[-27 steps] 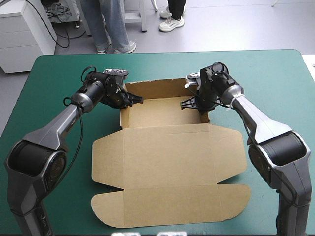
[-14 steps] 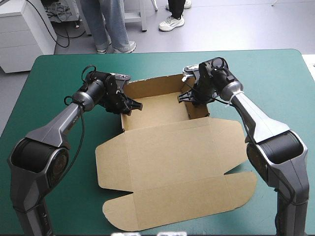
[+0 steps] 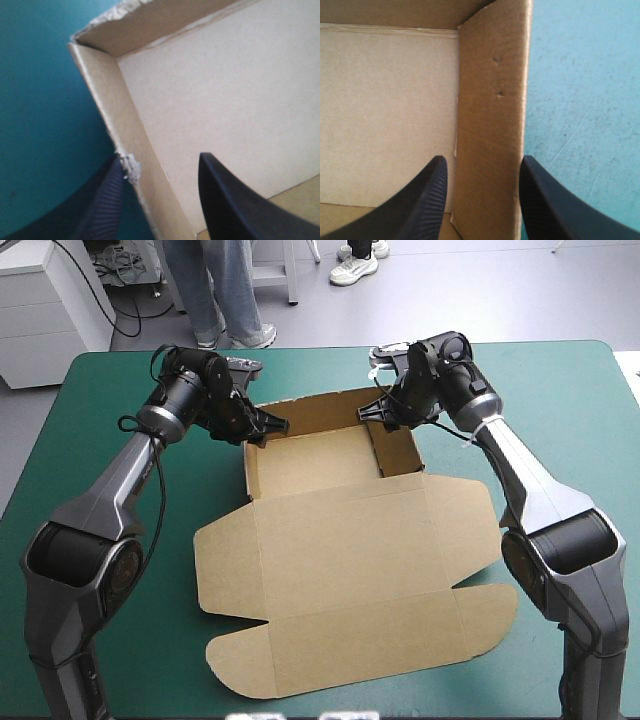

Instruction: Fold the box

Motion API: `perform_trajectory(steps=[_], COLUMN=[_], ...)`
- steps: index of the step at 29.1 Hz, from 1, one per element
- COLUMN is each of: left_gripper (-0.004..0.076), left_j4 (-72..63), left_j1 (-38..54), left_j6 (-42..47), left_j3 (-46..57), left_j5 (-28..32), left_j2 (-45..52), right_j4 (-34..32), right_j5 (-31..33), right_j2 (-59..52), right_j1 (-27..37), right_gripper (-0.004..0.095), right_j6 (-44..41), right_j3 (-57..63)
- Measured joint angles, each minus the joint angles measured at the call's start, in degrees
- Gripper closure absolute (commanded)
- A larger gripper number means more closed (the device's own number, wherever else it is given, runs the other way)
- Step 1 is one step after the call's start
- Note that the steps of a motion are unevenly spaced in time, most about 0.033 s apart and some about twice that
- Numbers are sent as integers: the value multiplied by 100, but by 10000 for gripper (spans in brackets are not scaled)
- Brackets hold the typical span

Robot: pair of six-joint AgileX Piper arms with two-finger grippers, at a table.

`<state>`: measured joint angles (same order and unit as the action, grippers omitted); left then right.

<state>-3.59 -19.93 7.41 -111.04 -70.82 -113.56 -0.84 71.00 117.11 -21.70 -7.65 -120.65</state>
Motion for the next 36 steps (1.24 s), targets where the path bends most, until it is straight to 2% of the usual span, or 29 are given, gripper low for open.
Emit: perform_trajectory(steps=[8, 17, 23, 27, 32, 34, 35, 36], left_gripper=[383, 385, 395, 395, 395, 395, 398, 406], left_j4=[130, 118, 113, 113, 113, 113, 118, 124], left_j1=[0, 0, 0, 0, 0, 0, 0, 0], left_j6=[-99, -480, -962, -1231, -1404, -1442, -1455, -1461], left_j3=[-349, -367, -118, 701, 2455, 3346, 4242, 4599], left_j5=[-50, -104, -107, -107, -91, 118, 524, 704], left_j2=[549, 2005, 3100, 3909, 5080, 5613, 6158, 6375], right_j4=[-23, -76, -361, -529, -615, -615, -615, -615], right_j5=[46, 59, 63, 63, 63, 63, 51, 44], right_j2=[-611, -1412, -1375, -1073, -449, -166, 103, 205], right_j1=[0, 0, 0, 0, 0, 0, 0, 0], right_gripper=[483, 483, 483, 483, 483, 485, 485, 485], right_j6=[53, 58, 58, 77, 95, 95, 99, 99], right_j3=[-5, -11, -26, -26, -26, -26, -26, -26])
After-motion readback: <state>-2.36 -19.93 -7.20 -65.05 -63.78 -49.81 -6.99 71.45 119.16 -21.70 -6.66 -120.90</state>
